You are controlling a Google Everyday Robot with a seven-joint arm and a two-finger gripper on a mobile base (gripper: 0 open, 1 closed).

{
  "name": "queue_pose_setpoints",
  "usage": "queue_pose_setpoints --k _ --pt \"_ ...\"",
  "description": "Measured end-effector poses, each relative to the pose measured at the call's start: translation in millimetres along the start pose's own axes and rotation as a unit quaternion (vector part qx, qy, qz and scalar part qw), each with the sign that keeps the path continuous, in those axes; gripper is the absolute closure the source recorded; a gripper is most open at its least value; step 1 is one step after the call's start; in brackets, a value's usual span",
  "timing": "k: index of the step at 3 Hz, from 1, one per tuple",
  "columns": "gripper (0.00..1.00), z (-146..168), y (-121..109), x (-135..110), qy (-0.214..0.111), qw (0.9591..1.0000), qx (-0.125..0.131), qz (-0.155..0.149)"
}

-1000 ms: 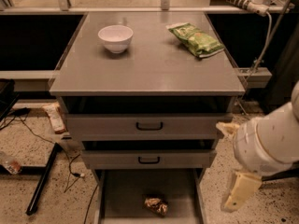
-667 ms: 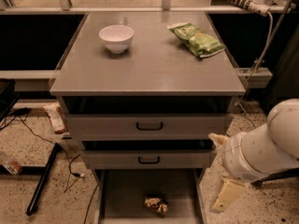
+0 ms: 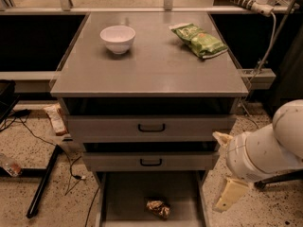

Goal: Pick orange can from bottom drawer and place on counter

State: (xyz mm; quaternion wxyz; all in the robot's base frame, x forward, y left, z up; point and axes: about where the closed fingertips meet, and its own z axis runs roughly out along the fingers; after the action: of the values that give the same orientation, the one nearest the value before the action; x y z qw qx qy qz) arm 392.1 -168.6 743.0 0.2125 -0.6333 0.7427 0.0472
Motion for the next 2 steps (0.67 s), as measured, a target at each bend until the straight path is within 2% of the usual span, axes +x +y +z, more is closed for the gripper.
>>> queue_pose_setpoints --k 1,2 --pt "0.0 7.9 -1.1 3.3 0.014 0.9999 0.005 0.002" --pt "0.0 40.8 -17.0 36.3 0.035 0.999 0.027 0.009"
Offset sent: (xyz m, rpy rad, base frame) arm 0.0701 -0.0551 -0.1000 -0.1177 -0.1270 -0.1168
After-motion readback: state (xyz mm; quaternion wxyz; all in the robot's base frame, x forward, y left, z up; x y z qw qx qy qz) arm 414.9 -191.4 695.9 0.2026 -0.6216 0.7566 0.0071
